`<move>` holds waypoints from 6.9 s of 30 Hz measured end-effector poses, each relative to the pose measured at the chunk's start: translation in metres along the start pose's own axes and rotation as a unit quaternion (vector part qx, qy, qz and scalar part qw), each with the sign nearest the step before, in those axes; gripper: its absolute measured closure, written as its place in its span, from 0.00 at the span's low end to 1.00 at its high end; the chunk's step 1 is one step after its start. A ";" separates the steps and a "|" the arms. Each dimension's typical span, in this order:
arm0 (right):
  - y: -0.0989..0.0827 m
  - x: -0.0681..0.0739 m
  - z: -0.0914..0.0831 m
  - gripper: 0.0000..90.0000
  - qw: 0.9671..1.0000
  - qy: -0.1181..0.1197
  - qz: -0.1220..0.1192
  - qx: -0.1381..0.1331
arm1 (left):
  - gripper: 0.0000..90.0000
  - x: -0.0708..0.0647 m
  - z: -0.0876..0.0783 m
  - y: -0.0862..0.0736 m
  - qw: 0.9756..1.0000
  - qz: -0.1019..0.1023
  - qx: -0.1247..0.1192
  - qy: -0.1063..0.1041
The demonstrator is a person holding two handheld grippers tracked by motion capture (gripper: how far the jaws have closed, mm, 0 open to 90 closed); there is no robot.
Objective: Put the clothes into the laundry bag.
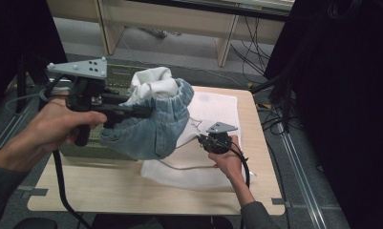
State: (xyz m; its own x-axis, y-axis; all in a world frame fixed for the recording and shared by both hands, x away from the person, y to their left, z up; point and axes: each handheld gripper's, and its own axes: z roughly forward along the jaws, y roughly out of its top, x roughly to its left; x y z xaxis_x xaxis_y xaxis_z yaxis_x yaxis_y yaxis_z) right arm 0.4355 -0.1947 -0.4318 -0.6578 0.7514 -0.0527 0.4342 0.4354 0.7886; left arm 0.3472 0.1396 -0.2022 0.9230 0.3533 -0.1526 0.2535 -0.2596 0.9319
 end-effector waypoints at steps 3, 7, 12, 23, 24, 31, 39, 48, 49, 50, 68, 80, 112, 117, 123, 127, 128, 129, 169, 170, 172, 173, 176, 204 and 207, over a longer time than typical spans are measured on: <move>0.000 -0.001 0.001 0.96 1.000 -0.003 -0.001 -0.014 | 0.83 -0.011 0.010 -0.004 1.000 0.005 0.013 -0.022; 0.000 -0.003 -0.001 0.96 1.000 0.003 0.008 -0.009 | 0.83 -0.018 0.022 -0.009 0.999 0.004 0.024 -0.048; -0.001 -0.006 -0.002 0.96 1.000 0.008 0.020 -0.020 | 0.83 -0.016 0.038 -0.020 0.998 0.001 0.019 -0.062; 0.000 -0.010 -0.007 0.96 0.999 0.008 0.032 -0.035 | 0.83 0.012 0.073 -0.038 0.999 -0.004 0.006 -0.033; 0.000 -0.008 -0.008 0.96 0.998 0.010 0.045 -0.035 | 0.83 0.014 0.074 -0.039 1.000 -0.001 0.005 -0.029; -0.001 -0.013 -0.009 0.96 0.998 0.010 0.046 -0.039 | 0.82 0.022 0.127 -0.099 0.996 0.013 0.090 -0.018; 0.002 -0.010 -0.012 0.97 0.999 -0.005 0.018 -0.036 | 0.82 0.034 0.185 -0.148 0.984 -0.005 0.177 -0.028; 0.006 0.000 -0.017 0.97 1.000 -0.001 0.009 -0.029 | 0.75 0.044 0.251 -0.187 0.971 0.020 0.239 0.015; 0.005 0.001 -0.016 0.97 1.000 -0.002 0.007 -0.031 | 0.71 0.044 0.253 -0.190 0.972 0.016 0.236 0.011; 0.005 0.001 -0.017 0.97 1.000 -0.001 0.003 -0.026 | 0.66 0.044 0.252 -0.189 0.972 0.016 0.233 0.011; 0.005 0.001 -0.019 0.97 1.000 -0.008 -0.003 -0.029 | 0.43 0.085 0.168 -0.170 0.981 -0.093 0.166 0.030; 0.010 0.002 -0.021 0.97 0.999 -0.013 0.000 -0.042 | 0.99 0.048 0.231 -0.177 0.982 -0.055 0.183 -0.010; 0.013 0.005 -0.019 0.96 0.998 -0.022 -0.018 -0.052 | 0.79 0.054 0.221 -0.153 0.970 0.052 0.226 0.071; 0.017 0.012 -0.019 0.96 0.998 -0.012 -0.028 -0.052 | 0.76 0.072 0.250 -0.172 0.964 0.039 0.244 0.099; 0.017 0.013 -0.021 0.96 0.998 -0.008 -0.033 -0.056 | 0.49 0.075 0.232 -0.169 0.977 -0.015 0.185 0.103; 0.015 0.013 -0.022 0.96 0.998 -0.010 -0.025 -0.058 | 0.40 0.071 0.206 -0.157 0.981 -0.011 0.158 0.109; 0.015 0.014 -0.022 0.96 0.998 -0.011 -0.023 -0.060 | 0.40 0.072 0.201 -0.156 0.982 -0.009 0.153 0.113; 0.016 0.014 -0.023 0.96 0.998 -0.009 -0.023 -0.053 | 0.40 0.074 0.197 -0.154 0.982 -0.008 0.148 0.121; -0.021 0.142 0.017 0.87 0.962 0.158 -0.189 0.119 | 0.94 0.118 0.183 -0.142 0.979 0.020 0.167 0.112; -0.017 0.139 0.013 0.89 0.964 0.151 -0.188 0.113 | 0.94 0.118 0.183 -0.142 0.979 0.021 0.168 0.111; -0.007 0.136 -0.002 0.91 0.974 0.127 -0.156 0.106 | 0.94 0.117 0.180 -0.142 0.979 0.025 0.169 0.112; 0.001 0.127 -0.008 0.91 0.974 0.118 -0.169 0.091 | 0.94 0.116 0.179 -0.141 0.978 0.029 0.173 0.111; 0.018 0.093 -0.023 0.92 0.984 0.053 -0.164 0.044 | 0.94 0.115 0.176 -0.138 0.980 0.026 0.164 0.112; 0.001 0.100 0.010 0.43 0.992 0.101 -0.069 0.039 | 0.94 0.120 0.176 -0.137 0.981 0.016 0.162 0.104; -0.012 0.119 0.031 0.39 0.987 0.103 -0.093 0.081 | 0.93 0.120 0.176 -0.136 0.981 0.015 0.161 0.103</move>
State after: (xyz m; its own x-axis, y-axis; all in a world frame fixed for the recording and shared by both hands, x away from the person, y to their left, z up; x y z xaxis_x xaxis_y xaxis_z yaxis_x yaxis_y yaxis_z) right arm 0.3707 -0.0954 -0.4666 -0.8393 0.5414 -0.0490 0.3757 0.6429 0.6675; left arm 0.4746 0.0596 -0.4054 0.8617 0.5067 -0.0252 0.3354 -0.5318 0.7776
